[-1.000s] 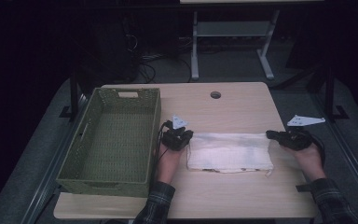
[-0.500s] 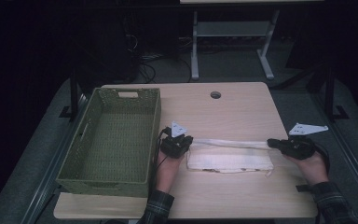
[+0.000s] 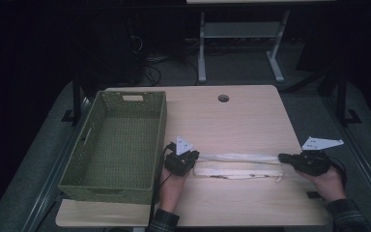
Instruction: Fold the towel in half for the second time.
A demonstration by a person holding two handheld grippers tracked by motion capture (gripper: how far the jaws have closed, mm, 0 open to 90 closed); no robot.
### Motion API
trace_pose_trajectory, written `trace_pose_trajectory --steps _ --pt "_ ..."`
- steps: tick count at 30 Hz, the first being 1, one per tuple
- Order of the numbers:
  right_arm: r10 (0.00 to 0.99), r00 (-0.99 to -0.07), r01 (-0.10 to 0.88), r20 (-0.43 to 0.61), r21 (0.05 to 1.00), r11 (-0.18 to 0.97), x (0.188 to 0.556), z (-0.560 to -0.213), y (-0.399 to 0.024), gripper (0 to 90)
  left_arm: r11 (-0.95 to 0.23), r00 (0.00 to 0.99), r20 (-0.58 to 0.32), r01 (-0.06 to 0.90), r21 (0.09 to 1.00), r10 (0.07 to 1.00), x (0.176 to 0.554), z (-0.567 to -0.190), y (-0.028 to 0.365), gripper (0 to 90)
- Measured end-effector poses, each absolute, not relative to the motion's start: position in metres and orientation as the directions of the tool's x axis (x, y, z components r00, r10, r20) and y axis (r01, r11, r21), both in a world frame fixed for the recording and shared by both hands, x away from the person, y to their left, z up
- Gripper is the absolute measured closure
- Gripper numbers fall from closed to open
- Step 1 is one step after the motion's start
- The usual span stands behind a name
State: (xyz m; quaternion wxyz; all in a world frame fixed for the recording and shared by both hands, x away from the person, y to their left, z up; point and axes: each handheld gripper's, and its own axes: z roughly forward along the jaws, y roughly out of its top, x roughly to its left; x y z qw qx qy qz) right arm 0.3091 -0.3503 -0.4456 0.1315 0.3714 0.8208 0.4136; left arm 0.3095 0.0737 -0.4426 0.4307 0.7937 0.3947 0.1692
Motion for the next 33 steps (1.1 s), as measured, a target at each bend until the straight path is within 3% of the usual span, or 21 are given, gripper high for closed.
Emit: trace_pose_trajectory --steps 11,18,23,28,33 --pt "0.707 -0.699 0.513 0.106 0.763 0.393 0.295 -0.45 -0.353 85.9 -0.343 0.638 -0.058 0.486 0.804 0.768 0.293 -0.449 0.072 85.8" --pt "0.71 -0.693 0.512 0.126 0.78 0.361 0.289 -0.446 -0.358 81.8 -0.324 0.646 -0.082 0.484 0.813 0.759 0.284 -0.443 0.073 77.7" --pt "0.708 -0.694 0.5 0.134 0.797 0.339 0.287 -0.44 -0.358 82.7 -0.328 0.667 -0.091 0.476 0.816 0.74 0.286 -0.436 0.071 78.6" --pt "0.682 -0.715 0.53 0.153 0.755 0.386 0.29 -0.451 -0.351 86.8 -0.347 0.694 -0.137 0.508 0.788 0.706 0.287 -0.448 0.063 80.8" --pt "0.661 -0.729 0.569 0.175 0.692 0.444 0.291 -0.462 -0.345 88.4 -0.403 0.694 -0.112 0.533 0.744 0.711 0.29 -0.467 0.062 82.4"
